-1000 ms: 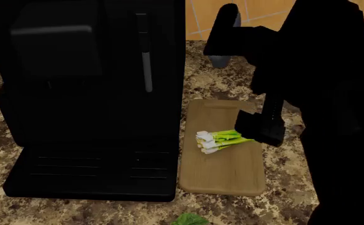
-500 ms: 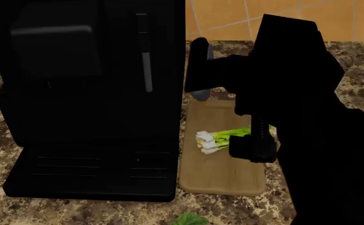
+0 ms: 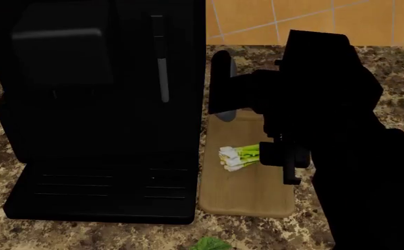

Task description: Clear the non-vegetable object off the cutting board and place the vegetables onto it.

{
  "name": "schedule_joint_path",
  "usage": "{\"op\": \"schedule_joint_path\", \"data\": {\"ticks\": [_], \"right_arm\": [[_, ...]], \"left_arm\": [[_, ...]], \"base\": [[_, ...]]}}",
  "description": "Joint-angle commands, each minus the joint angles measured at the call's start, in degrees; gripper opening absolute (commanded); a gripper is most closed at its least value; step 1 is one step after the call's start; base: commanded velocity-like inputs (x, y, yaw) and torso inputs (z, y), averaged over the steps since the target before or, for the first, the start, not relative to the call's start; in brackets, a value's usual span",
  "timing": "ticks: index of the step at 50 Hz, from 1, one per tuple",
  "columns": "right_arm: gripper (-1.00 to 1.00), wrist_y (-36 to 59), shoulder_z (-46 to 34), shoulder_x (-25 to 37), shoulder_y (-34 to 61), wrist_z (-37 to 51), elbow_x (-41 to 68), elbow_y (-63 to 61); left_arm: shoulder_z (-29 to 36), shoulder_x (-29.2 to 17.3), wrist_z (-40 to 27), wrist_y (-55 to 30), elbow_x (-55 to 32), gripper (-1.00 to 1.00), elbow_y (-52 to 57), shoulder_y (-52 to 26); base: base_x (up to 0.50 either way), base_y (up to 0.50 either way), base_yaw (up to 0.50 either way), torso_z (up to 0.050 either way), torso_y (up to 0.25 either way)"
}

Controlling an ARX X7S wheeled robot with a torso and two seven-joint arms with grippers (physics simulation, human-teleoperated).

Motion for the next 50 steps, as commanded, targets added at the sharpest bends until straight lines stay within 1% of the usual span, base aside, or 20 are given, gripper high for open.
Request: {"op": "schedule_joint_path", "data": {"ticks": [1, 15, 26, 28, 30, 34, 42, 46, 48, 50], "right_arm": [[-1.00, -0.8, -2.6, 0.6, -1.4, -0.2, -1.2, 0.6], [-1.00, 2.0, -4.4, 2.6, 4.3, -2.7, -1.7, 0.6], [-1.00, 6.4, -5.0, 5.0, 8.2, -3.4, -1.5, 0.6], [-1.00, 9.1, -4.7, 5.4, 8.3, -3.3, -1.2, 0.6], [-1.00, 9.9, -5.1, 6.0, 8.2, -3.3, -1.5, 0.6], [-1.00, 17.8, -3.6, 6.6, 8.6, -2.8, -0.2, 0.5], [-1.00, 23.2, -3.3, 8.6, 9.2, -2.3, -0.1, -0.4], [-1.00, 31.0, -2.7, 14.0, 8.6, -1.2, 0.4, -10.6], [-1.00, 33.7, -2.6, 16.3, 8.3, -0.4, 0.4, -13.7], [-1.00, 34.7, -2.0, 17.2, 8.2, 0.5, 0.6, -14.9]], "left_arm": [[0.0, 1.2, 3.9, -1.3, 0.3, 1.00, -10.1, 0.1], [-1.7, 0.5, 3.2, -3.7, -1.7, 1.00, -7.3, -0.4], [-2.7, 0.3, 2.2, -6.5, -3.3, 1.00, -4.2, -0.9], [-2.7, 0.3, 2.0, -7.0, -3.6, 1.00, -3.8, -1.2], [-2.7, 0.3, 2.0, -7.0, -3.7, 1.00, -3.8, -1.2], [-2.6, 0.4, 2.3, -6.7, -3.8, 1.00, -4.4, -1.4], [-2.7, 0.3, 2.3, -6.9, -4.2, 1.00, -4.4, -1.9], [-2.5, 0.2, 2.4, -6.7, -4.2, 1.00, -4.4, -1.7], [-2.5, 0.2, 2.4, -6.5, -4.2, 1.00, -4.4, -1.6], [-2.4, 0.1, 2.4, -6.5, -4.1, 1.00, -4.4, -1.5]], "base": [[0.00, 0.00, -0.01, 0.000, 0.000], [0.01, 0.00, -0.01, 0.000, 0.000], [0.01, 0.00, -0.01, 0.001, 0.000], [0.01, 0.00, -0.01, 0.000, 0.000], [0.01, 0.00, -0.01, 0.000, 0.000], [0.01, 0.00, -0.01, 0.003, 0.000], [0.01, 0.00, -0.01, 0.000, 0.000], [0.01, 0.00, -0.01, 0.003, 0.000], [0.01, 0.00, -0.01, 0.000, 0.000], [0.01, 0.00, -0.01, 0.000, 0.000]]}}
